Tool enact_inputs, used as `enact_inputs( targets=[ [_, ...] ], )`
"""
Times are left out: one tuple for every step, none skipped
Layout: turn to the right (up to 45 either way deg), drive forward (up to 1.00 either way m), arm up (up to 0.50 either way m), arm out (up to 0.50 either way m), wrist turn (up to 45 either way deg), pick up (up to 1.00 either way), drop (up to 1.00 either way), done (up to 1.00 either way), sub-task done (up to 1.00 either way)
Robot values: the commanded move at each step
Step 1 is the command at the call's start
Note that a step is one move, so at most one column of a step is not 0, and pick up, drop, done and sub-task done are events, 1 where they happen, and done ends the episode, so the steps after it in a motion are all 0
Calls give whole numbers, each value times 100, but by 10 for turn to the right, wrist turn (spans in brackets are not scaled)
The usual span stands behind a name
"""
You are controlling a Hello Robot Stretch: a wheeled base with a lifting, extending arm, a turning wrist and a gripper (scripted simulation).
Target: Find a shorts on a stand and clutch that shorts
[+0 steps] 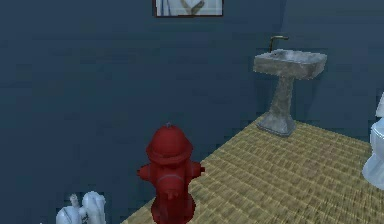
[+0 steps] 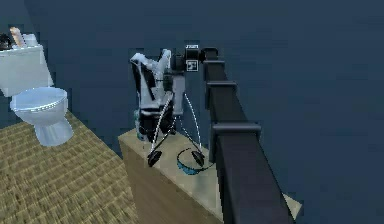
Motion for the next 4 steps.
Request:
enact_inputs(
  targets=[
    [0,0,0,0,450,0,0,0,0],
    [0,0,0,0,450,0,0,0,0],
    [0,0,0,0,450,0,0,0,0],
    [0,0,0,0,120,0,0,0,0]
  ],
)
